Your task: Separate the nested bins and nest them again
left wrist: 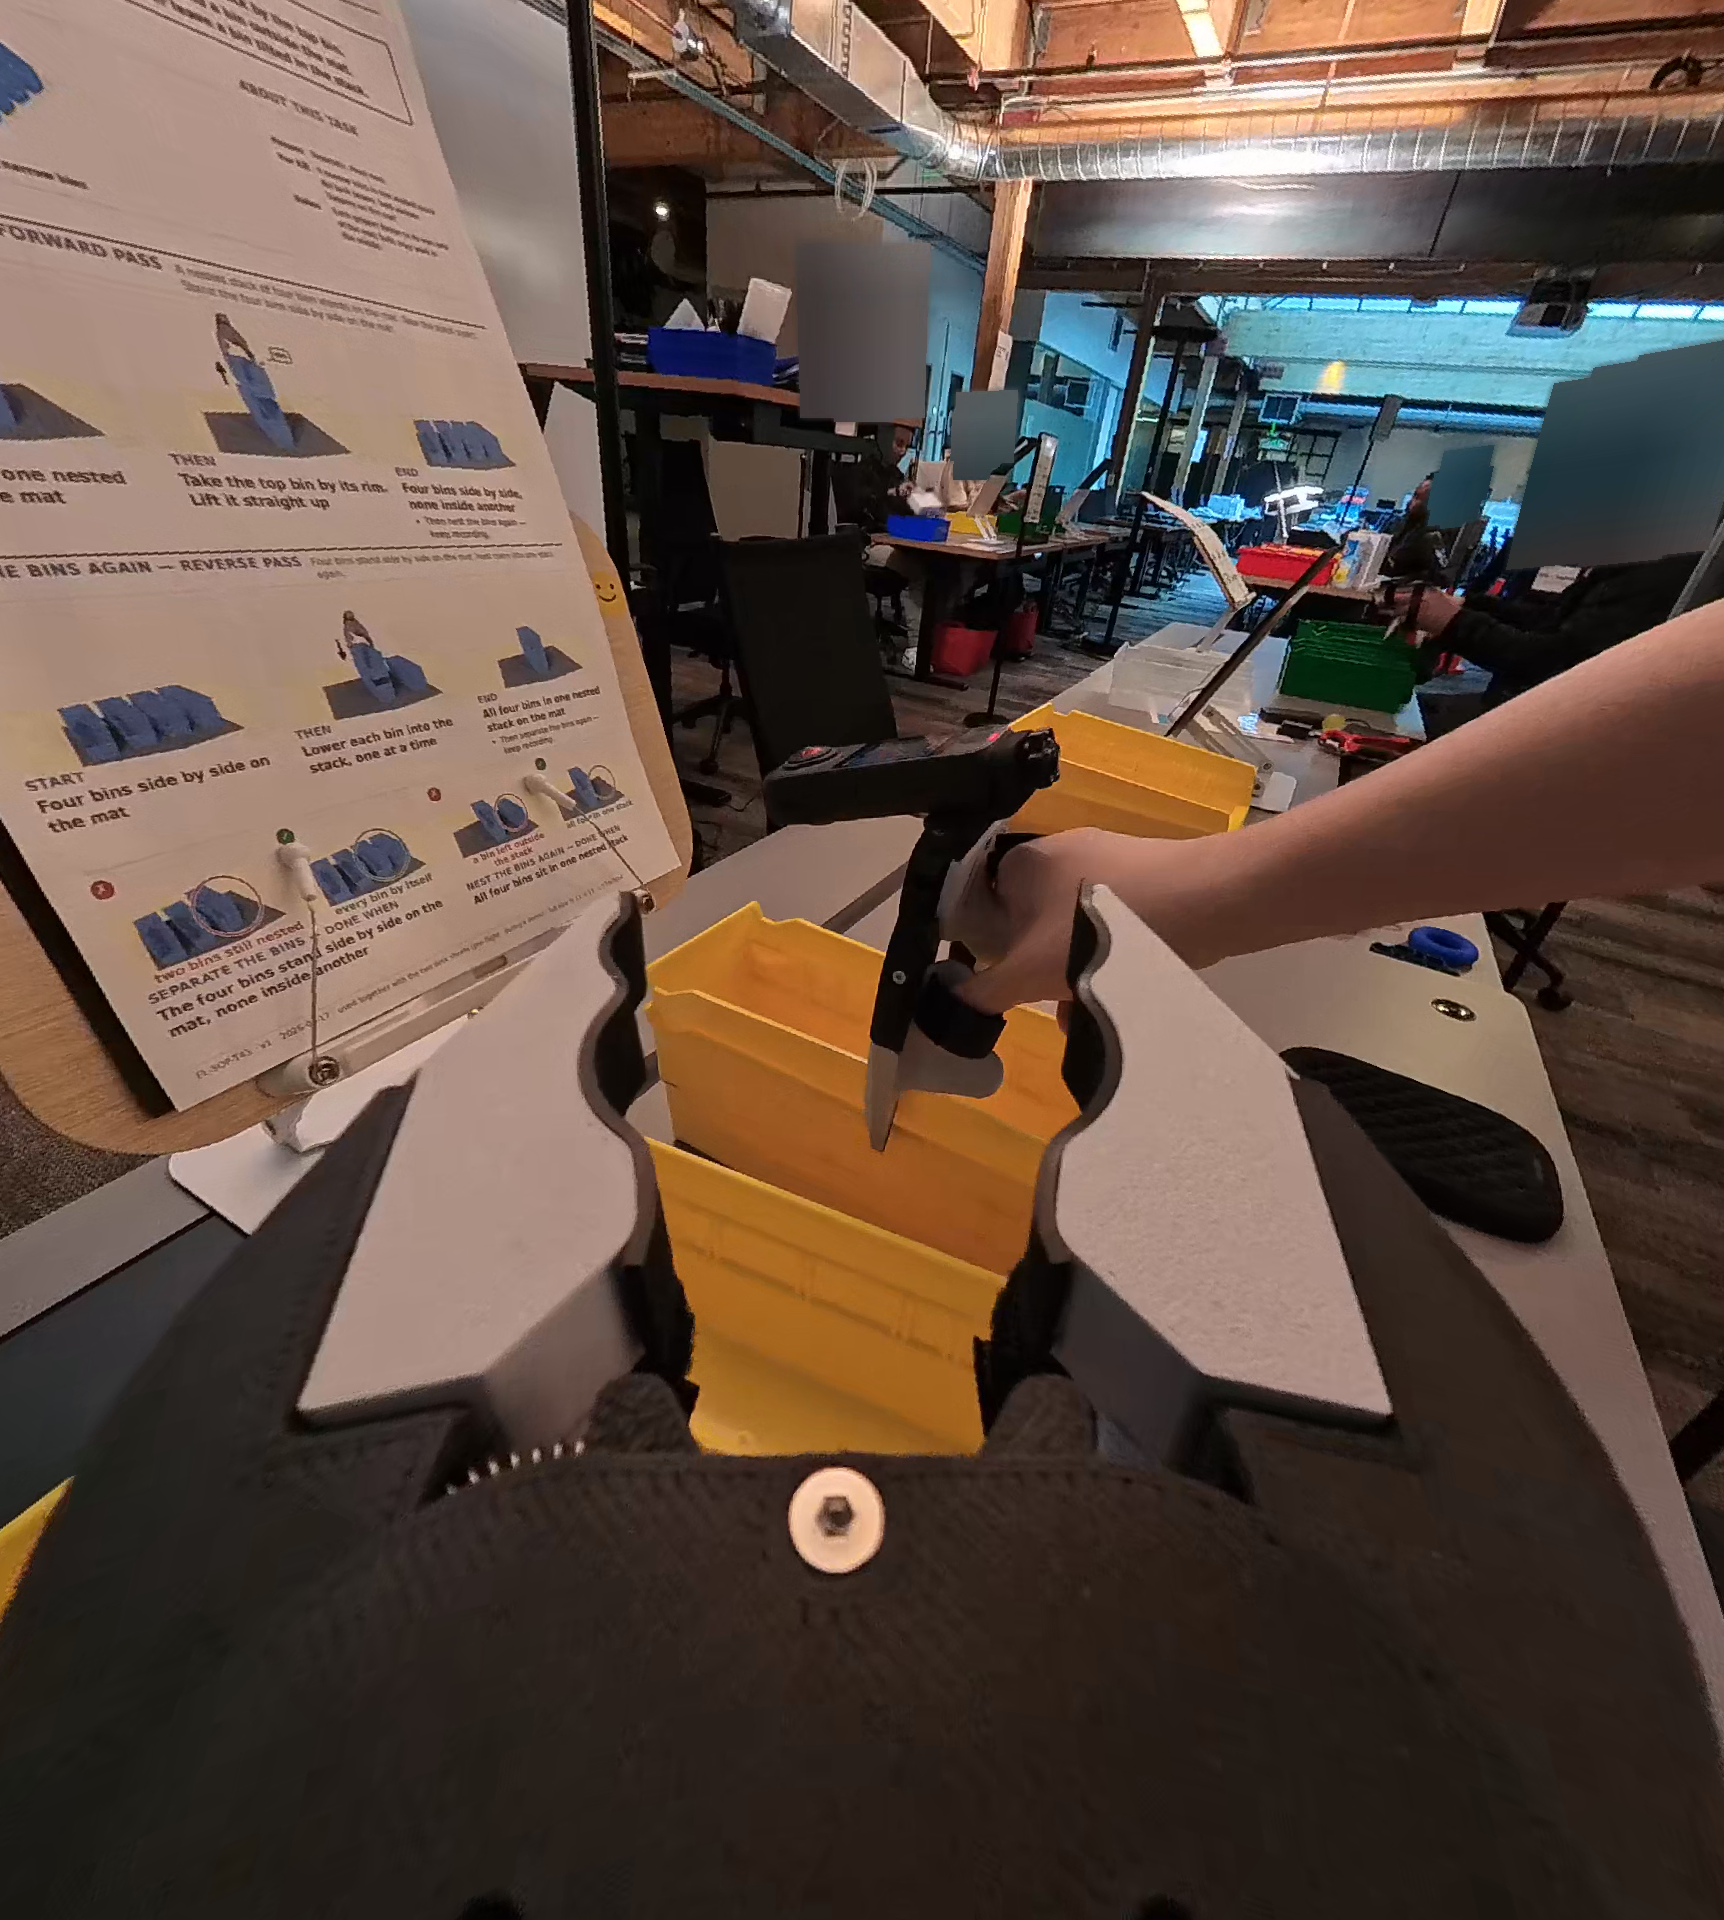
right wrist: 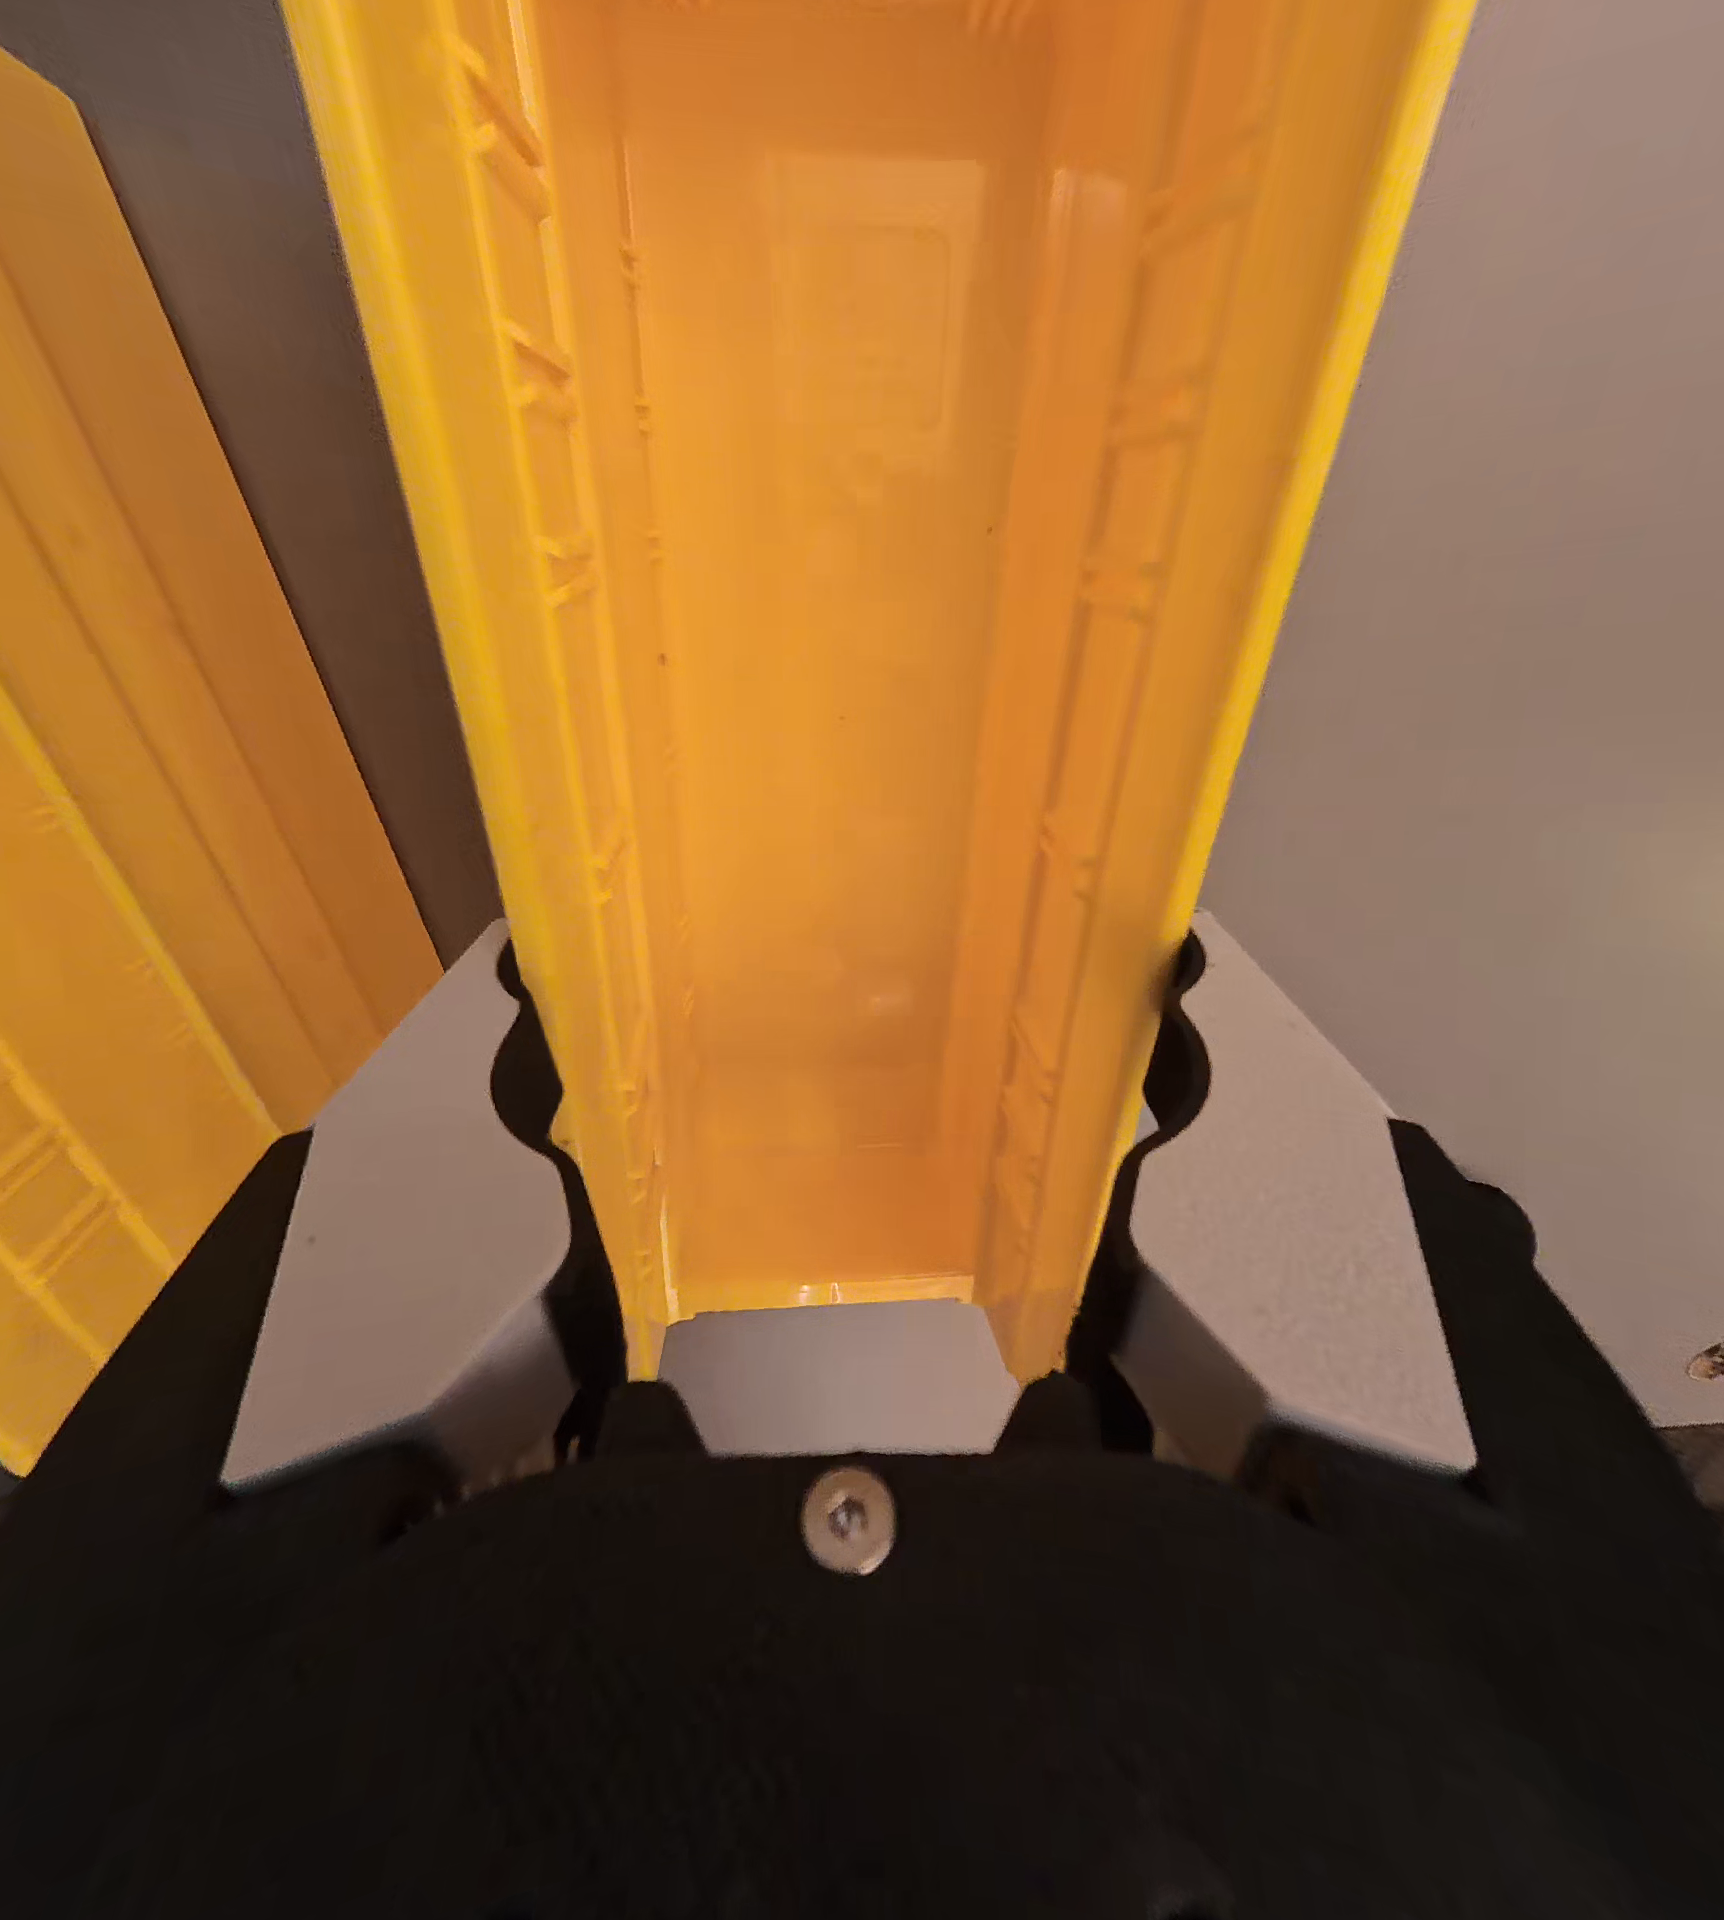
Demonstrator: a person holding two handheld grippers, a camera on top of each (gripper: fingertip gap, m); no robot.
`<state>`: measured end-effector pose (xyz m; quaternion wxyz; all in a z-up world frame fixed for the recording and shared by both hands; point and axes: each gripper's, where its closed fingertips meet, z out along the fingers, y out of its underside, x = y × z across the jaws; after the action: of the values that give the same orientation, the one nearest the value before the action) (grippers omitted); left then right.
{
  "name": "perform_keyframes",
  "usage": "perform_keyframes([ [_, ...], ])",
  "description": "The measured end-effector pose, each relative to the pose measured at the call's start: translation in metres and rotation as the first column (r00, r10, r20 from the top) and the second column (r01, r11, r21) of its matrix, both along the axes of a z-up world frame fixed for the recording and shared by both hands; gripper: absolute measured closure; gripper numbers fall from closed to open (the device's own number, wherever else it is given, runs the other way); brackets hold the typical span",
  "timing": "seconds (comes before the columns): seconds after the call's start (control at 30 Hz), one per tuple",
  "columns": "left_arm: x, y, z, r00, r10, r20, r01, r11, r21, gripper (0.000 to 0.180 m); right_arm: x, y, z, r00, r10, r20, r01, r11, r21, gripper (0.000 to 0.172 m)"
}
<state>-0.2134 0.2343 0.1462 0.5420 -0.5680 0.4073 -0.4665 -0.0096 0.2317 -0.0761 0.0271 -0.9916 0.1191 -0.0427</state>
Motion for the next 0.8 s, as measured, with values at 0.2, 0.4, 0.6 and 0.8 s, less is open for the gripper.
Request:
perform_keyframes([
  [0.2, 0.002, 0.002, -0.004, 1.0, -0.001, -0.014, 0.0, 1.0, -0.014, 0.101, -0.003, 0.0, 0.004, 1.0, -0.013, -0.021, 0.013, 1.0, -0.016, 0.057],
  [0.4, 0.002, 0.009, -0.012, 0.998, 0.027, -0.057, -0.028, 0.999, -0.021, 0.102, -0.003, 0.004, 0.016, 0.999, -0.007, -0.036, 0.007, 1.0, 0.003, 0.059],
  [0.6, 0.004, 0.007, -0.011, 0.998, 0.023, -0.061, -0.024, 1.0, -0.016, 0.102, -0.002, 0.002, 0.022, 0.999, 0.008, -0.042, -0.008, 1.0, 0.001, 0.059],
  [0.8, 0.006, 0.008, -0.012, 0.997, 0.031, -0.071, -0.032, 0.999, -0.012, 0.103, -0.001, 0.001, 0.026, 0.999, 0.015, -0.046, -0.015, 1.0, 0.005, 0.058],
])
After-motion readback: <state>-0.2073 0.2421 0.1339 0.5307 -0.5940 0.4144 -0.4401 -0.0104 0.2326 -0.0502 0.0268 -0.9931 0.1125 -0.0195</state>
